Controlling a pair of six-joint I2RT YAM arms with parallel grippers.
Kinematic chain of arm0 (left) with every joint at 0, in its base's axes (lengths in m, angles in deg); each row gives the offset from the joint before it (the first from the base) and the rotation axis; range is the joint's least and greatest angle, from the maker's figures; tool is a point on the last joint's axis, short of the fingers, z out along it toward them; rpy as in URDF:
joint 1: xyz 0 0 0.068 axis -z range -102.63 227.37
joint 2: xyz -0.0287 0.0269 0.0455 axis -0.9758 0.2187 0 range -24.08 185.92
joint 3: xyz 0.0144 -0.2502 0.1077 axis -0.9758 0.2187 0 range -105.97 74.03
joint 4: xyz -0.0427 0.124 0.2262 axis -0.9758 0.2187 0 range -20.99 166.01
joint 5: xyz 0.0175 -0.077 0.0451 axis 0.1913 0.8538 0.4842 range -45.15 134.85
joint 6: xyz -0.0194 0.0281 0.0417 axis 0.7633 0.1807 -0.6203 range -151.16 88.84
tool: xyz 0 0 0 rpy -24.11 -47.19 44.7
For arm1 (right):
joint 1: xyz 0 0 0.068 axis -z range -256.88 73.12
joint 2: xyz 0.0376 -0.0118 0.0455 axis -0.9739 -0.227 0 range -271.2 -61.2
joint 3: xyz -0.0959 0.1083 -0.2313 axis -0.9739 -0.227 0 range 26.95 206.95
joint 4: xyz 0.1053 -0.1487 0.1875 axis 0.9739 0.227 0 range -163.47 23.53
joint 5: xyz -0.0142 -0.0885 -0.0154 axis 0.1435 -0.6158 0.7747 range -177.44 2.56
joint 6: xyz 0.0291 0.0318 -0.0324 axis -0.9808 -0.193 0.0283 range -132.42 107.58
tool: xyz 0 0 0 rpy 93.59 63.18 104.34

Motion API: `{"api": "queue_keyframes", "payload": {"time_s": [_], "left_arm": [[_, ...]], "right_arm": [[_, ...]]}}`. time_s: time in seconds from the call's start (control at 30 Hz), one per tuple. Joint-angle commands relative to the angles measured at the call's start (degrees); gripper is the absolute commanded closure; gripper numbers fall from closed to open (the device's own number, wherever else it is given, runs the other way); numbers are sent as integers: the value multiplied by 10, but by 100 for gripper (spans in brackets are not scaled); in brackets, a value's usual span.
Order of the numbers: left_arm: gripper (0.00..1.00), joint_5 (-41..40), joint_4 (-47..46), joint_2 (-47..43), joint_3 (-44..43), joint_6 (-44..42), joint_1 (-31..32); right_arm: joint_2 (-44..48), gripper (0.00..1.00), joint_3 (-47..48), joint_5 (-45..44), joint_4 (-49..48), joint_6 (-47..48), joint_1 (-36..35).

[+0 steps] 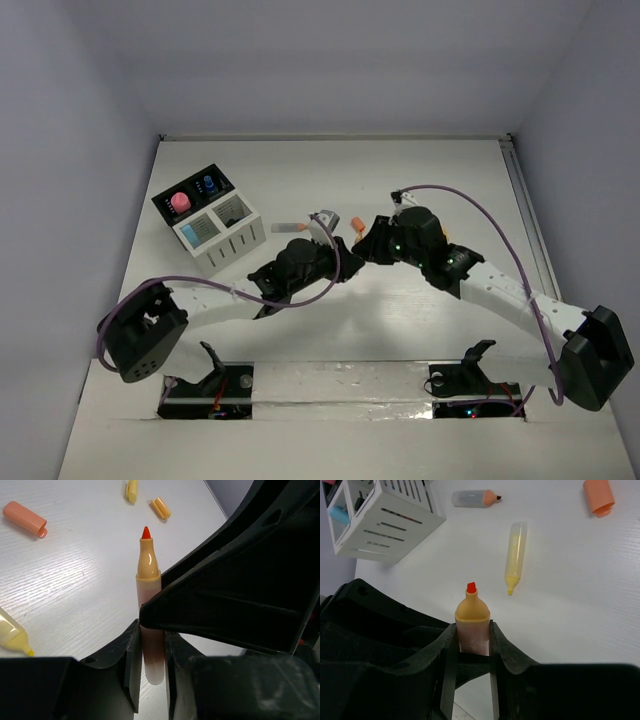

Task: Sort the stationery into containers
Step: Pick up the pen from the center of the board, then move the pen cap to the center of the board.

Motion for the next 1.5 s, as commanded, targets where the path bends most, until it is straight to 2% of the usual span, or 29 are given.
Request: {"api": "queue_keyframes", "payload": {"time_s": [0.0, 0.03, 0.13, 0.2, 0.3, 0.33, 0.37, 0.4, 0.43, 0.47, 0.5, 0.53, 0.6, 0.7, 0.73, 0.83, 0.93, 1.1, 1.27, 1.47], "left_arm": [[100, 4, -17, -39, 4, -22, 4], [100, 4, -15, -44, 9, -26, 4], [100, -3, -2, -71, 23, -43, 4], [100, -14, 12, -91, 32, -53, 4], [100, -24, 22, -116, 42, -71, 4], [100, -24, 23, -122, 45, -76, 4], [100, -24, 26, -131, 47, -84, 4], [100, -24, 31, -136, 48, -87, 4], [100, -24, 34, -142, 49, -91, 4], [100, -24, 34, -155, 54, -97, 4], [100, -24, 33, -163, 58, -99, 4], [100, -24, 33, -169, 62, -102, 4], [100, -24, 28, -189, 76, -103, 4], [100, -14, 22, -203, 84, -97, 4], [100, -7, 21, -206, 86, -95, 4], [100, 4, 15, -219, 91, -90, 4], [100, 7, 14, -232, 95, -89, 4], [100, 10, 13, -240, 98, -87, 4], [100, 12, 11, -238, 98, -85, 4], [100, 18, 6, -226, 97, -85, 4]], "right_arm": [[16, 74, 10, -28, -15, -9, -9], [19, 58, 16, -48, -8, -3, -9], [39, 34, 25, -96, 14, 8, -9], [49, 30, 26, -116, 26, 12, -4], [61, 31, 15, -160, 40, 12, 29], [60, 36, 9, -169, 43, 4, 49], [60, 40, -7, -168, 44, -2, 99], [56, 53, -17, -155, 46, -16, 130], [54, 58, -27, -142, 42, -21, 162], [49, 60, -50, -127, 34, -22, 193], [43, 61, -58, -97, 21, -23, 253], [35, 68, -62, -82, 19, -19, 279], [4, 69, -57, -89, 20, -10, 319], [-42, 67, -49, -112, 20, -9, 348], [-50, 62, -50, -83, 15, -19, 371], [-78, 53, -51, -50, -16, -28, 382], [-123, 52, -34, -23, -26, -15, 382], [-176, 53, 7, -35, -17, -10, 382], [-208, 37, 26, -59, -21, 1, 387], [-247, 34, 33, -43, -52, 3, 403]]}}
